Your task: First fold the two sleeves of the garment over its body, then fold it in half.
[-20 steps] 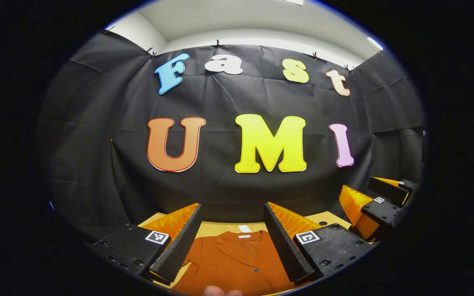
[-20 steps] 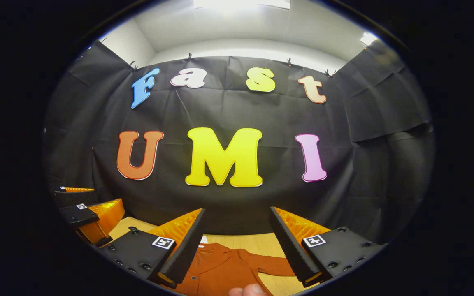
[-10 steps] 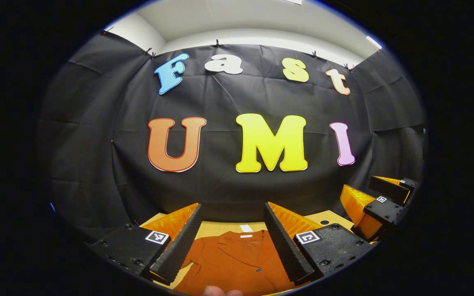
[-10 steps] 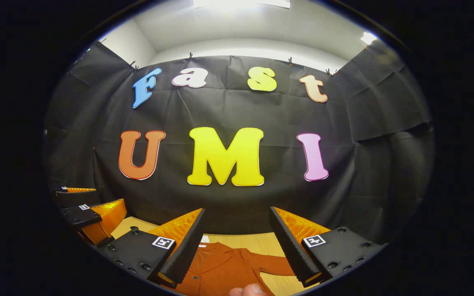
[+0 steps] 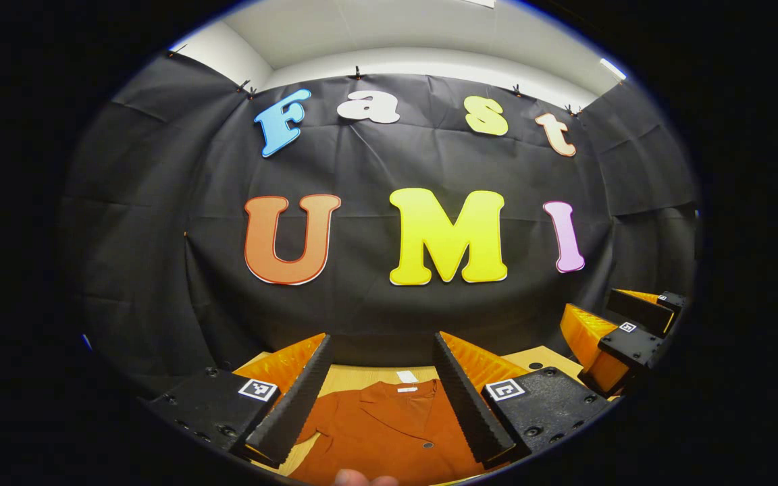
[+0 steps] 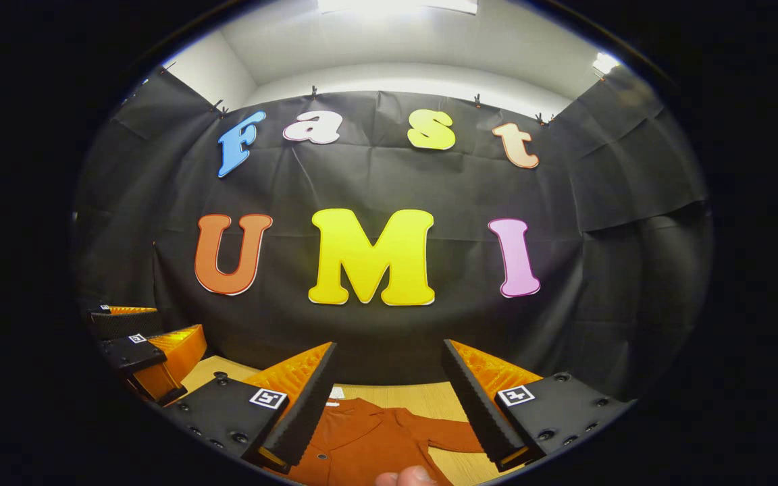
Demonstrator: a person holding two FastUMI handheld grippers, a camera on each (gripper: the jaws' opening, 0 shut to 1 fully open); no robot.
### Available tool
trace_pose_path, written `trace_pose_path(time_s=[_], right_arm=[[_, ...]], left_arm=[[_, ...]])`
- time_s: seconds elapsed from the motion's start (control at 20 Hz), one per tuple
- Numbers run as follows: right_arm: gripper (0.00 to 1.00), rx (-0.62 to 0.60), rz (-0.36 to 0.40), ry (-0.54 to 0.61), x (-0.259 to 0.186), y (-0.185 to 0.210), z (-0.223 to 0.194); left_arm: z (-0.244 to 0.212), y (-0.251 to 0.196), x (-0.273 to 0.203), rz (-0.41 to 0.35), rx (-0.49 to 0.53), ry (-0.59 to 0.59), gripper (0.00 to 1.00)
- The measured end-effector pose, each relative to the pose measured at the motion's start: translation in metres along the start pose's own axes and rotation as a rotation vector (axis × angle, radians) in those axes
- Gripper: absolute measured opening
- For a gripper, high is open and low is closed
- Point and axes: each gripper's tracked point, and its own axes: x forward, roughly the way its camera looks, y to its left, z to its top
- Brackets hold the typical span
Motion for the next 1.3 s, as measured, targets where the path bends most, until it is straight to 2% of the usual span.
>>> trace_pose_path(time_s=[1.05, 1.3], right_arm=[[0.96, 0.004, -0.007, 0.025, 0.002, -0.018, -0.01], [0.97, -0.001, -0.036, 0.048, 0.009, -0.051, -0.022]], left_arm=[[-0.006, -0.014, 0.004, -0.012, 0.013, 0.017, 0.96], [-0.02, -0.026, 0.006, -0.041, 0.035, 0.052, 0.96]])
